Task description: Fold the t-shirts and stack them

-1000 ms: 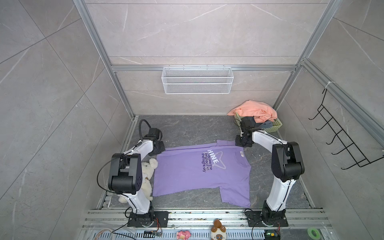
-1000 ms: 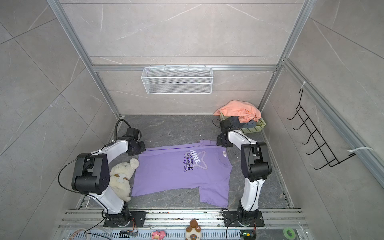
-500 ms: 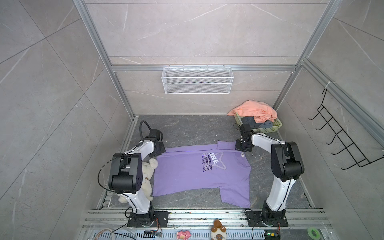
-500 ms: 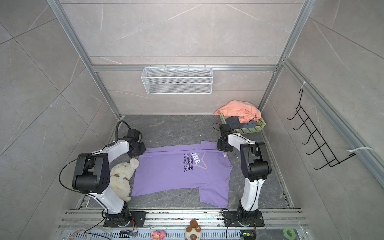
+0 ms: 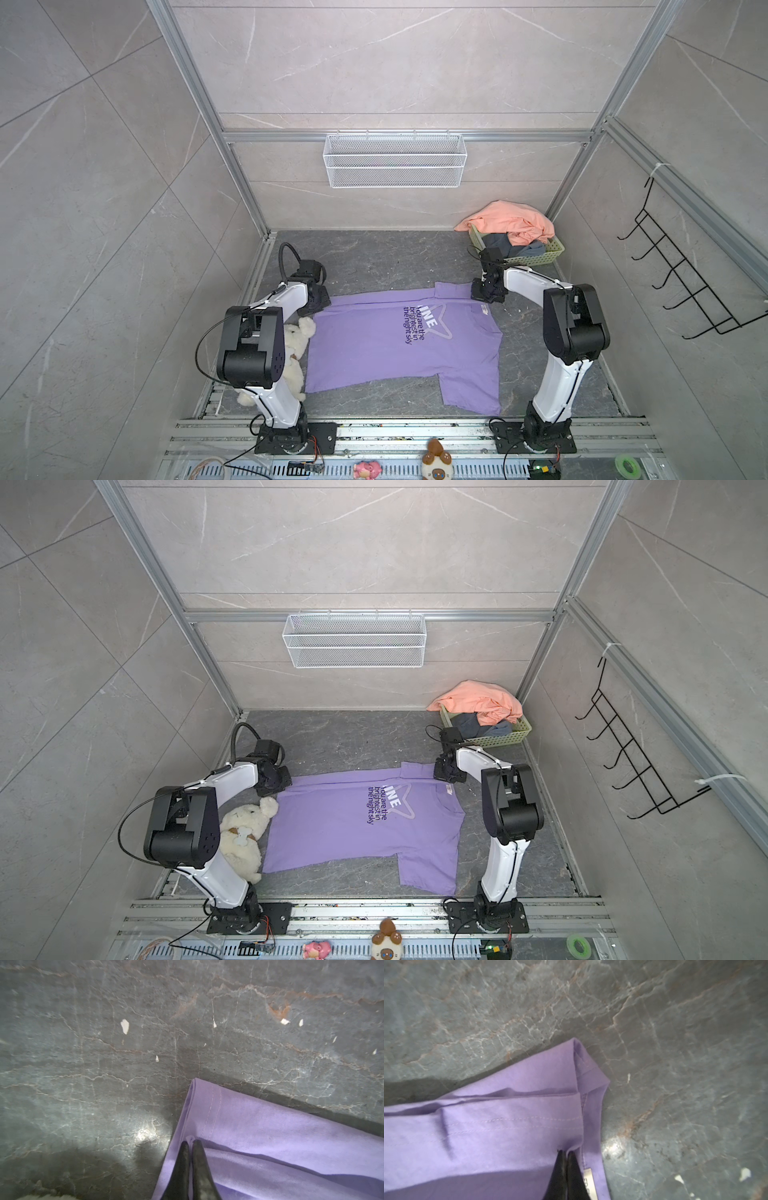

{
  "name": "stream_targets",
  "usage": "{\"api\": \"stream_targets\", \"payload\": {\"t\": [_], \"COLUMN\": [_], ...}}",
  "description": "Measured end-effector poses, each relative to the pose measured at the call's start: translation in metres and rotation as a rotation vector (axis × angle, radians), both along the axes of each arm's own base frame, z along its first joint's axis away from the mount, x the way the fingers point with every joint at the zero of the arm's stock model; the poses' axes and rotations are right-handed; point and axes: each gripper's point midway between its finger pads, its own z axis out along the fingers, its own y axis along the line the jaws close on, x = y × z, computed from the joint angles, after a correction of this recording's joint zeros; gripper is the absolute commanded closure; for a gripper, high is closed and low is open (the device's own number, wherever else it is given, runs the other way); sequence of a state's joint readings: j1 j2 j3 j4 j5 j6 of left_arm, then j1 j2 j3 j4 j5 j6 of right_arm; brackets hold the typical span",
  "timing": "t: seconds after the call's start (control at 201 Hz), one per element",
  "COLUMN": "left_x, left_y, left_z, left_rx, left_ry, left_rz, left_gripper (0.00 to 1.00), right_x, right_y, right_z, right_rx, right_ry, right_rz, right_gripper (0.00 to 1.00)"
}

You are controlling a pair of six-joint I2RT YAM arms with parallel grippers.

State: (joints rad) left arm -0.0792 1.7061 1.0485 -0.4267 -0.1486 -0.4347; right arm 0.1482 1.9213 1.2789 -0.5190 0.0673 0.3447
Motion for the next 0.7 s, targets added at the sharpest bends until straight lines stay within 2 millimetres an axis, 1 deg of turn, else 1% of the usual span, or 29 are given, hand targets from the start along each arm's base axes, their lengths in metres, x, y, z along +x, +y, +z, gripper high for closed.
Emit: {"api": "stream_targets", "payload": {"t": [0.095, 0.159, 0.343, 0.393, 0.448, 0.488, 0.528, 0.572, 0.597, 0.632, 0.697], "left_x": [0.000, -0.004, -0.020, -0.022, -0.021, -0.021, -0.021, -0.022, -0.022, -0.022, -0.023], "left_y": [0.001, 0.001, 0.003, 0.003, 0.003, 0.003, 0.003, 0.004, 0.005, 0.006, 0.008], "left_z": [0.008, 0.010, 0.000, -0.001, -0.001, -0.001, -0.001, -0.001, -0.001, 0.000, 0.003], "left_rx": [0.003, 0.004, 0.007, 0.007, 0.007, 0.007, 0.007, 0.011, 0.016, 0.023, 0.031], "left_ry": [-0.023, -0.027, 0.001, 0.007, 0.006, 0.005, 0.005, 0.006, 0.006, 0.006, 0.002], "left_rz": [0.001, 0.002, 0.002, 0.002, 0.002, 0.002, 0.004, 0.010, 0.016, 0.019, 0.025], "left_gripper": [1.00, 1.00, 1.00, 1.00, 0.92, 0.80, 0.73, 0.68, 0.64, 0.61, 0.56], "right_x": [0.001, 0.002, -0.001, -0.001, -0.001, -0.001, -0.001, -0.001, -0.001, -0.002, -0.005], "right_y": [0.000, 0.000, -0.001, -0.001, -0.001, 0.000, 0.000, -0.002, -0.002, -0.003, -0.006], "right_z": [0.006, 0.009, 0.011, 0.011, 0.011, 0.011, 0.011, 0.010, 0.010, 0.010, 0.010], "right_rx": [0.002, 0.002, 0.001, 0.001, 0.003, 0.005, 0.005, 0.001, -0.002, -0.006, -0.013], "right_ry": [-0.015, -0.022, -0.026, -0.025, -0.025, -0.025, -0.025, -0.025, -0.025, -0.024, -0.020], "right_rz": [0.000, -0.001, -0.006, -0.006, -0.010, -0.015, -0.019, -0.029, -0.030, -0.038, -0.054], "right_gripper": [1.00, 1.00, 1.00, 0.96, 0.93, 0.89, 0.80, 0.64, 0.58, 0.55, 0.54]}}
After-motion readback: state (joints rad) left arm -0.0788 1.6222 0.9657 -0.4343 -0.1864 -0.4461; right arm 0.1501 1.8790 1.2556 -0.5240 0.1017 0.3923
